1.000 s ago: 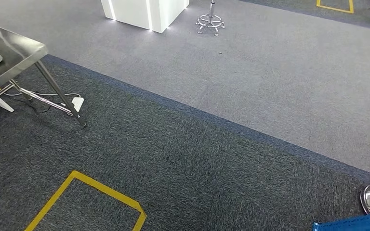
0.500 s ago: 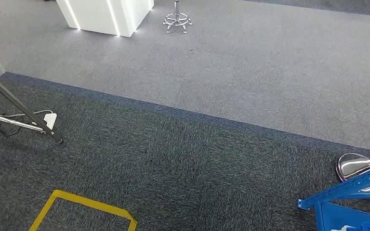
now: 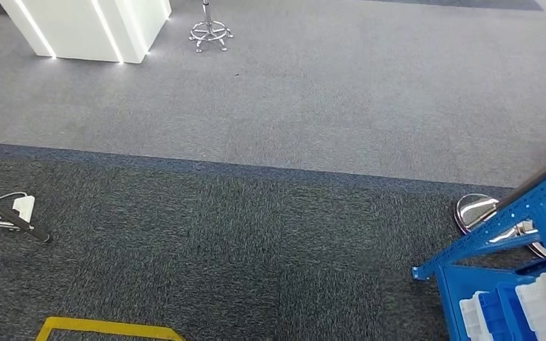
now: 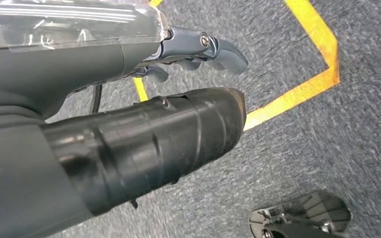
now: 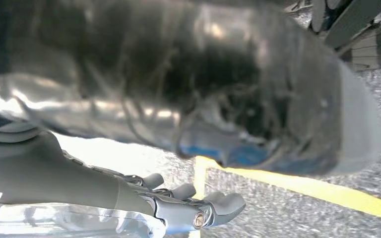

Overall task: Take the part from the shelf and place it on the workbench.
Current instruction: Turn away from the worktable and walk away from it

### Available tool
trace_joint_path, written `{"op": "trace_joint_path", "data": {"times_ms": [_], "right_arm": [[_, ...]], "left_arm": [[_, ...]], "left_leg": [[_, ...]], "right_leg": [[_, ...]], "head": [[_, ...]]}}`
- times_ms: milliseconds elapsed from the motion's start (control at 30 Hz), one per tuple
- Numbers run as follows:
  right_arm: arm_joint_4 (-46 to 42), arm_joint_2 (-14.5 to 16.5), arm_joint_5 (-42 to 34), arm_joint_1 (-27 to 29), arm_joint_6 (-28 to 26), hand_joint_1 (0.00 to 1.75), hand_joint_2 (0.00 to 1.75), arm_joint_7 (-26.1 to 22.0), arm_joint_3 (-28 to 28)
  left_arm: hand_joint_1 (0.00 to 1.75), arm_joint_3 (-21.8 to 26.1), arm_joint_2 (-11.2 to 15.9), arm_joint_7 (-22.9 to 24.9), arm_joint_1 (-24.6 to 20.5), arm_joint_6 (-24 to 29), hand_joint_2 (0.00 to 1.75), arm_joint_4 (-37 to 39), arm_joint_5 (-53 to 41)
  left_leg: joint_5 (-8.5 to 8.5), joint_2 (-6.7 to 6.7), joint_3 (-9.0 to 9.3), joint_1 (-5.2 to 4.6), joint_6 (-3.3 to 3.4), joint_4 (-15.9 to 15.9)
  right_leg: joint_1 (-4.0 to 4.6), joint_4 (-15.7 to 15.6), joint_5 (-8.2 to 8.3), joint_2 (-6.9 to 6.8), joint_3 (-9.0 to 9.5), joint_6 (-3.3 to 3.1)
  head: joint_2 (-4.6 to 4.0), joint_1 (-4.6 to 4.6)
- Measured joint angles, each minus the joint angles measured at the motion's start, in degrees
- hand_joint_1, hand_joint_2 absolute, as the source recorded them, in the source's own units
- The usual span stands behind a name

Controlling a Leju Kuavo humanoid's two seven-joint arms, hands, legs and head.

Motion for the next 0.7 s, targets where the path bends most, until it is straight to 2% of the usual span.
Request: {"op": "trace_joint_path", "data": {"times_ms": [67,100,133,167,200,267,300,333,367,433,500,567,600,633,667,700], "right_arm": [[0.0,0.0,0.3,-0.1,-0.7,0.0,0.0,0.2,0.0],[0.0,0.0,0.4,-0.2,-1.0,0.0,0.0,0.2,0.0],[0.0,0.0,0.6,-0.2,-1.4,0.0,0.0,0.3,0.0],[0.0,0.1,0.7,-0.1,-1.6,0.0,0.0,0.3,0.0],[0.0,0.1,0.8,-0.1,-1.7,0.0,0.0,0.2,0.0],[0.0,0.1,0.8,0.0,-1.8,0.0,0.0,0.0,0.0],[0.0,0.1,0.9,-0.1,-1.8,0.0,0.0,-0.1,0.0],[0.0,0.1,0.9,-0.1,-1.8,0.0,0.0,-0.1,0.0],[0.0,0.1,0.9,-0.2,-1.8,0.0,0.0,-0.2,0.0],[0.0,0.1,0.9,-0.1,-1.8,0.0,0.0,-0.2,0.0],[0.0,0.2,0.9,-0.1,-1.9,0.0,0.0,-0.2,0.0],[0.0,0.3,0.9,-0.2,-1.9,0.0,0.0,-0.2,0.0],[0.0,0.3,0.9,-0.2,-1.9,0.0,0.0,-0.1,0.0],[0.0,0.4,1.0,-0.2,-1.8,0.0,0.0,0.0,0.0],[0.0,0.4,1.0,-0.2,-1.7,0.0,0.0,0.2,0.0],[0.1,0.4,1.0,-0.2,-1.6,0.0,0.0,0.3,0.0]], "left_arm": [[0.0,0.0,0.0,0.1,0.2,-0.5,0.0,0.0,0.0],[0.0,0.0,0.0,0.2,0.4,-0.7,0.0,0.0,-0.1],[0.0,0.0,0.0,0.2,0.5,-0.8,0.0,0.0,-0.1],[0.0,0.0,0.0,0.3,0.5,-0.8,0.0,0.0,-0.1],[0.0,0.0,-0.1,0.3,0.6,-0.8,0.0,0.0,-0.1],[0.0,0.0,-0.2,0.1,0.5,-0.7,0.0,0.0,-0.1],[0.0,0.0,-0.3,0.1,0.5,-0.7,0.0,0.0,-0.1],[0.0,0.0,-0.3,0.0,0.5,-0.7,0.0,0.0,-0.1],[0.0,0.0,-0.4,0.0,0.5,-0.7,0.0,0.0,-0.1],[0.0,0.0,-0.4,0.0,0.3,-0.7,0.0,0.0,-0.1],[0.0,0.0,-0.4,0.0,0.1,-0.7,0.0,0.0,-0.1],[0.0,0.0,-0.4,0.0,0.2,-0.7,0.0,0.0,-0.1],[0.0,0.0,-0.4,0.1,0.3,-0.7,0.0,0.0,-0.1],[0.0,0.0,-0.4,0.3,0.4,-0.7,0.0,0.0,-0.1],[0.0,0.0,-0.4,0.4,0.5,-0.7,0.0,0.0,-0.1],[0.0,0.0,-0.4,0.5,0.6,-0.7,0.0,0.0,-0.1]], "left_leg": [[0.14,1.52,0.0,-0.09,0.47,-0.3],[0.08,2.35,-0.04,-0.17,0.54,-0.3],[0.0,3.16,-0.05,-0.22,0.55,-0.2],[-0.12,3.91,-0.03,-0.25,0.54,-0.2],[-0.25,4.57,0.06,-0.26,0.48,-0.1],[-0.57,5.7,0.38,-0.34,0.17,0.0],[-0.77,6.21,0.56,-0.46,-0.11,0.1],[-0.93,6.7,0.71,-0.56,-0.4,0.1],[-1.06,7.18,0.86,-0.64,-0.71,0.1],[-1.3,7.92,1.2,-0.62,-1.28,0.0],[-2.75,6.24,0.79,-0.43,-1.85,1.7],[-6.14,3.42,-1.77,-0.18,-2.25,7.5],[-7.8,2.7,-3.59,-0.13,-2.37,11.3],[-8.64,2.37,-5.09,-0.11,-2.47,14.2],[-8.32,2.22,-5.84,-0.1,-2.52,15.4],[-6.92,2.08,-5.68,-0.09,-2.51,14.5]], "right_leg": [[0.04,6.3,-3.57,-3.22,-3.05,0.32],[-0.05,9.8,-5.09,-3.87,-4.78,0.46],[-0.14,12.2,-5.74,-4.17,-5.9,0.59],[-0.22,12.5,-5.27,-4.37,-6.02,0.66],[-0.25,10.7,-3.81,-4.7,-4.97,0.65],[0.03,3.1,-0.31,-6.76,-0.92,0.24],[0.29,-0.1,0.78,-7.78,0.72,-0.12],[0.56,-2.0,1.19,-8.46,1.61,-0.46],[0.81,-2.6,1.09,-8.56,1.79,-0.75],[0.68,-2.9,1.35,-7.3,1.78,-1.3],[0.23,-3.4,1.7,-6.2,2.04,-1.95],[0.04,-3.6,1.92,-5.11,2.09,-2.37],[0.04,-3.6,1.95,-4.47,2.02,-2.46],[0.06,-3.5,1.95,-3.74,2.0,-2.49],[0.05,-3.4,1.94,-2.98,2.01,-2.48],[0.04,-3.3,1.9,-2.2,2.03,-2.43]], "head": [[0.0,0.18],[0.0,0.19],[0.0,0.2],[0.0,0.19],[0.0,0.2],[0.0,0.2],[0.0,0.19],[0.0,0.17],[0.0,0.15],[0.0,0.14],[0.0,0.09],[0.0,-0.01],[0.0,-0.05],[0.0,-0.04],[0.0,-0.05],[0.0,-0.04]]}}
